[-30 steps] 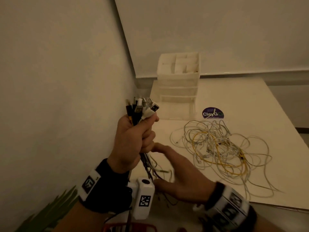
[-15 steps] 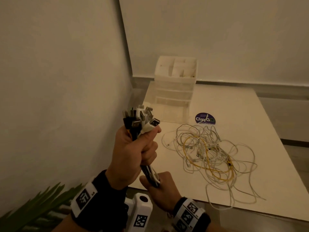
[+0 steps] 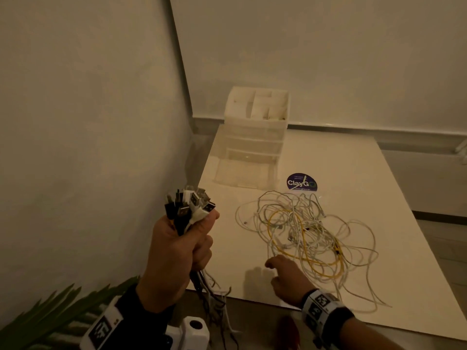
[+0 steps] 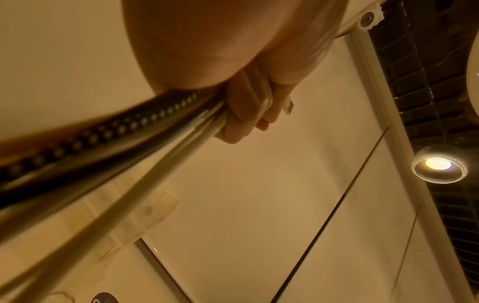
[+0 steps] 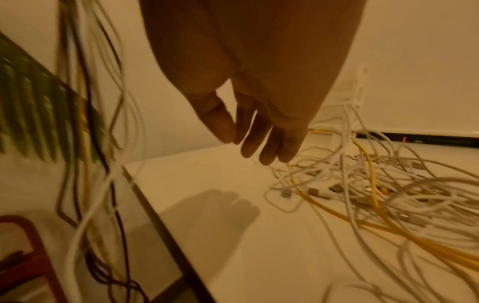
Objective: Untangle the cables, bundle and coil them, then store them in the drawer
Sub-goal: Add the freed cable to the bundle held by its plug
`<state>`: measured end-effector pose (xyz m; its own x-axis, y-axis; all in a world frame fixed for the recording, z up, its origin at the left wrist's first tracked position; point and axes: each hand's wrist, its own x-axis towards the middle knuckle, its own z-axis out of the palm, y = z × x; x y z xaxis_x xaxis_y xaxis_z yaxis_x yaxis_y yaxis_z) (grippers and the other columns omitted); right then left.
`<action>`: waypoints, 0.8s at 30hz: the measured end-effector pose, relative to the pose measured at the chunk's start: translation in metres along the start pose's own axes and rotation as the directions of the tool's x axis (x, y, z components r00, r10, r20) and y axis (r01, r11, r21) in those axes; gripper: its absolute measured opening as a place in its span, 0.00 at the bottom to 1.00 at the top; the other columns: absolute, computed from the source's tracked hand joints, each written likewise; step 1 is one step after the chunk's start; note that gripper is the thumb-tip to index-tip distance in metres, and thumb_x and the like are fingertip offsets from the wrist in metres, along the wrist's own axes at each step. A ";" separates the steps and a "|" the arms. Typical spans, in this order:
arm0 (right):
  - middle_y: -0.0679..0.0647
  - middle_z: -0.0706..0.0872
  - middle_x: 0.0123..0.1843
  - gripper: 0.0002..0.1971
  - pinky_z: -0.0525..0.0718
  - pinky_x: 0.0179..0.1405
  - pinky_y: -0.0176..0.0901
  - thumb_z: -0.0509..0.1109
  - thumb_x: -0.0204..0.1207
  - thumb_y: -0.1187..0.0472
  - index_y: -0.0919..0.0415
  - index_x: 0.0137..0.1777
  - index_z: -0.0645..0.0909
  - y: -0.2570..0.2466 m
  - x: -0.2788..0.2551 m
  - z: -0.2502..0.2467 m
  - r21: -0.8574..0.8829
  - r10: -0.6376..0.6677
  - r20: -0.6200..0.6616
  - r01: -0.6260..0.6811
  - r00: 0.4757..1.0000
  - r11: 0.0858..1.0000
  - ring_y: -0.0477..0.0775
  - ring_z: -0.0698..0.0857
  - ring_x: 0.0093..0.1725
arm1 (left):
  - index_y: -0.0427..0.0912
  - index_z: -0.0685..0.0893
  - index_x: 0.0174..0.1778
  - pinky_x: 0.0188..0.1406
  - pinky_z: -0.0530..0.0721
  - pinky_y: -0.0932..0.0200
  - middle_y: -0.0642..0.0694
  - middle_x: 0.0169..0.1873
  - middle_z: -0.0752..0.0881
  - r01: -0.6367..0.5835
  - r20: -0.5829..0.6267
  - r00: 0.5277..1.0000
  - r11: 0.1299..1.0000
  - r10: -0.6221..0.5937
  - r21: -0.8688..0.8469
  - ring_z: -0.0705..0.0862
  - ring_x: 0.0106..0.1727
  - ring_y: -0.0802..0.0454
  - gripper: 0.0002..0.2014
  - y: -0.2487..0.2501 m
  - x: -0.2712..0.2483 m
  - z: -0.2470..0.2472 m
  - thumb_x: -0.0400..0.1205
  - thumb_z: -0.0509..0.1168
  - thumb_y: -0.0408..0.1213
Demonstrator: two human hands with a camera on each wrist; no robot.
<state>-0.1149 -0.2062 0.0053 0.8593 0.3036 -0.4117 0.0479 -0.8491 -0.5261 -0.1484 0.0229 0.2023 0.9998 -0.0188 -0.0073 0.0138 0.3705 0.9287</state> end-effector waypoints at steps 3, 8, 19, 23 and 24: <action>0.57 0.78 0.65 0.13 0.75 0.60 0.44 0.60 0.80 0.63 0.59 0.64 0.76 0.010 0.035 -0.004 0.003 0.096 -0.130 -0.097 0.987 0.995 0.57 0.77 0.64 | 0.36 0.80 0.37 0.16 0.63 0.69 0.48 0.17 0.61 0.032 -0.030 0.999 0.999 -0.032 0.005 0.59 0.13 0.57 0.26 -0.004 -0.003 0.002 0.60 0.82 0.53; 0.62 0.74 0.66 0.16 0.77 0.59 0.49 0.61 0.80 0.62 0.64 0.67 0.70 0.013 0.072 0.007 0.028 0.230 -0.136 -0.228 0.964 0.973 0.64 0.76 0.65 | 0.26 0.77 0.43 0.15 0.62 0.68 0.47 0.17 0.62 0.069 -0.141 0.988 0.997 -0.063 0.041 0.59 0.14 0.56 0.27 -0.014 -0.007 0.008 0.63 0.77 0.45; 0.64 0.83 0.57 0.12 0.74 0.48 0.46 0.55 0.86 0.54 0.62 0.50 0.73 0.020 0.075 -0.005 0.110 0.256 -0.099 -0.245 0.962 0.963 0.64 0.82 0.56 | 0.28 0.75 0.39 0.16 0.60 0.68 0.47 0.18 0.58 0.048 -0.202 0.978 0.999 -0.043 0.023 0.56 0.14 0.57 0.21 -0.018 -0.003 0.015 0.68 0.74 0.43; 0.61 0.86 0.43 0.18 0.75 0.40 0.46 0.58 0.85 0.52 0.64 0.44 0.82 0.032 0.072 -0.050 0.411 0.302 -0.272 -0.173 0.914 0.895 0.60 0.83 0.42 | 0.22 0.71 0.41 0.16 0.60 0.68 0.47 0.17 0.59 0.049 -0.205 0.978 0.999 -0.046 0.011 0.56 0.14 0.57 0.27 -0.022 0.001 0.018 0.67 0.74 0.42; 0.61 0.87 0.43 0.16 0.76 0.39 0.46 0.58 0.85 0.55 0.64 0.46 0.83 0.038 0.071 -0.063 0.444 0.331 -0.294 -0.179 0.896 0.878 0.59 0.83 0.41 | 0.21 0.70 0.42 0.16 0.60 0.68 0.47 0.17 0.59 0.051 -0.201 0.978 0.999 -0.047 0.011 0.56 0.14 0.57 0.26 -0.024 0.002 0.018 0.69 0.74 0.40</action>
<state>-0.0201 -0.2441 0.0025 0.9360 -0.1365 -0.3244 -0.3377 -0.6075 -0.7189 -0.1474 -0.0033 0.1864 0.9806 0.1506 -0.1256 0.0642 0.3589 0.9312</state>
